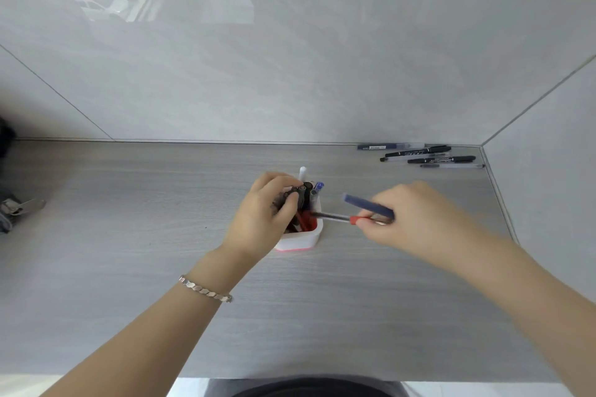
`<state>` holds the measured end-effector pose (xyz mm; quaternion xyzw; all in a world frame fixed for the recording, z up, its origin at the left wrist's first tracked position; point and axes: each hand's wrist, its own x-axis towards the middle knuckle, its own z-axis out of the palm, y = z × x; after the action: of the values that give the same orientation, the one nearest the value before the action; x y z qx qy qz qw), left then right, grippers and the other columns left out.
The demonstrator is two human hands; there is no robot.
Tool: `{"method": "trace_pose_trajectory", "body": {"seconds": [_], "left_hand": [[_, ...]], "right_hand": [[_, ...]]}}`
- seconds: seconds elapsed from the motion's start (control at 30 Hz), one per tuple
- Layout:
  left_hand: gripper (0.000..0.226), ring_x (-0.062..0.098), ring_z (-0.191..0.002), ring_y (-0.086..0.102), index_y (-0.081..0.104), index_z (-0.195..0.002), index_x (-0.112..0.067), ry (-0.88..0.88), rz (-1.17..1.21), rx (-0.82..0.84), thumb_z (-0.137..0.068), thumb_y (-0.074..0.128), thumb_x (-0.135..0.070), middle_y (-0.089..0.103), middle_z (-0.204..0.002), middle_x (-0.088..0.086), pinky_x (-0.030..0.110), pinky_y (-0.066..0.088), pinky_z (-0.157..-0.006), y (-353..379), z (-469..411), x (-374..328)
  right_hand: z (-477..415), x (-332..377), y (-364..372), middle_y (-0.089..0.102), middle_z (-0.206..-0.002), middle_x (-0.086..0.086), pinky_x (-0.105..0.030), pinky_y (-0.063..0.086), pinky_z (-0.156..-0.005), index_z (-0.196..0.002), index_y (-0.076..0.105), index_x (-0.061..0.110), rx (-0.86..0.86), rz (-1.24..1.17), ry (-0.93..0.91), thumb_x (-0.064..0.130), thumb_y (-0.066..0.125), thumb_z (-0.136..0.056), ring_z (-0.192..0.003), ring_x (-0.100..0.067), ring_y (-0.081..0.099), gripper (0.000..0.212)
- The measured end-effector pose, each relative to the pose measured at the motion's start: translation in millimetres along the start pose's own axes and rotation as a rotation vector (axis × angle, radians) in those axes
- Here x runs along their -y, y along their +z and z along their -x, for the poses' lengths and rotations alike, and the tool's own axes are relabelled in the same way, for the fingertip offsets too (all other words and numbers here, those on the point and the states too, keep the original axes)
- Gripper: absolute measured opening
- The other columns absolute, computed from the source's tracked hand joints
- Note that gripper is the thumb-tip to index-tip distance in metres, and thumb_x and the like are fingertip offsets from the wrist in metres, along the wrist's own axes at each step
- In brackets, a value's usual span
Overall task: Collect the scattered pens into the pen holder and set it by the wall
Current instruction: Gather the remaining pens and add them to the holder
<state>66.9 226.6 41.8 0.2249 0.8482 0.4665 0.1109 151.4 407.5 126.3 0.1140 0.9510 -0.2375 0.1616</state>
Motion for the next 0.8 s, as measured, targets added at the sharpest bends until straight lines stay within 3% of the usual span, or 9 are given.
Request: {"method": "trace_pose_trajectory", "body": {"seconds": [0.13,0.2,0.3,0.43,0.5,0.57,0.6,0.7,0.8], "left_hand": [[0.023,-0.023,-0.099,0.043,0.062,-0.102,-0.015,-0.024,0.083,0.028,-0.091,0.045,-0.004,0.052,-0.111,-0.008,-0.005,0.030,-0.083,-1,3,1],[0.027,-0.018,-0.105,0.042,0.058,-0.101,-0.028,-0.030,0.108,0.051,-0.093,0.043,-0.008,0.049,-0.112,-0.020,-0.004,0.030,-0.087,-3,7,0],[0.039,-0.002,-0.110,0.044,0.045,-0.103,-0.048,-0.029,0.152,0.067,-0.094,0.040,-0.011,0.047,-0.110,-0.028,0.003,0.033,-0.091,-3,11,-3],[0.030,0.006,-0.130,0.034,0.048,-0.119,-0.030,-0.022,0.127,0.062,-0.096,0.037,-0.016,0.041,-0.127,-0.020,0.018,0.031,-0.106,0,14,1],[0.032,0.004,-0.132,0.032,0.047,-0.125,-0.022,-0.006,0.097,0.071,-0.096,0.035,-0.018,0.040,-0.131,-0.015,0.009,0.025,-0.105,0,14,4],[0.033,0.004,-0.131,0.032,0.046,-0.128,-0.020,-0.004,0.078,0.087,-0.096,0.035,-0.017,0.039,-0.132,-0.013,0.001,0.022,-0.102,-1,14,5],[0.034,0.003,-0.130,0.032,0.046,-0.128,-0.019,-0.005,0.073,0.094,-0.096,0.035,-0.016,0.039,-0.132,-0.013,0.000,0.021,-0.101,-2,13,5],[0.033,-0.008,-0.123,0.033,0.047,-0.127,-0.019,0.007,0.065,0.094,-0.096,0.035,-0.015,0.040,-0.132,-0.012,-0.005,0.021,-0.098,-1,12,6],[0.032,-0.024,-0.114,0.031,0.049,-0.125,-0.018,0.029,0.065,0.082,-0.096,0.036,-0.015,0.041,-0.130,-0.012,-0.006,0.021,-0.094,1,12,9]], "right_hand": [[-37,25,25,0.045,-0.056,-0.004,-0.032,0.025,-0.044,-0.054,0.033,0.020,-0.143,0.072,-0.030,0.028,0.047,-0.088,-0.062,-0.031,0.044,0.037],[-52,32,39,0.061,-0.073,-0.012,-0.032,0.031,-0.053,-0.076,0.045,0.016,-0.268,0.057,-0.054,0.029,0.041,-0.093,-0.067,-0.035,0.051,0.022],[-59,35,65,0.067,-0.091,-0.017,-0.033,0.034,-0.056,-0.104,0.043,0.008,-0.360,0.004,-0.088,0.039,0.039,-0.094,-0.078,-0.039,0.063,0.033],[-49,28,74,0.050,-0.118,-0.007,-0.029,0.037,-0.078,-0.120,0.038,0.010,-0.226,-0.401,-0.011,0.034,0.035,-0.095,-0.103,-0.030,0.053,0.035],[-41,12,60,0.044,-0.097,0.004,-0.014,0.030,-0.078,-0.109,0.048,0.017,-0.260,-0.538,-0.029,0.014,0.030,-0.097,-0.100,-0.022,0.042,0.021],[-32,-8,40,0.037,-0.075,-0.001,-0.013,0.029,-0.060,-0.084,0.050,0.024,-0.243,-0.493,-0.012,-0.001,0.035,-0.092,-0.082,-0.018,0.038,0.030],[-25,-16,30,0.037,-0.068,-0.003,-0.014,0.030,-0.053,-0.084,0.055,0.024,-0.188,-0.461,-0.001,-0.004,0.039,-0.089,-0.072,-0.019,0.039,0.033],[-1,-27,7,0.052,-0.059,-0.004,-0.011,0.045,-0.045,-0.093,0.067,0.011,-0.035,-0.665,0.068,-0.009,0.054,-0.084,-0.045,-0.013,0.054,0.025],[11,-21,-3,0.063,-0.049,0.001,-0.009,0.043,-0.035,-0.066,0.064,0.012,0.028,-0.710,0.121,-0.005,0.069,-0.074,-0.034,0.000,0.056,0.019]]}}
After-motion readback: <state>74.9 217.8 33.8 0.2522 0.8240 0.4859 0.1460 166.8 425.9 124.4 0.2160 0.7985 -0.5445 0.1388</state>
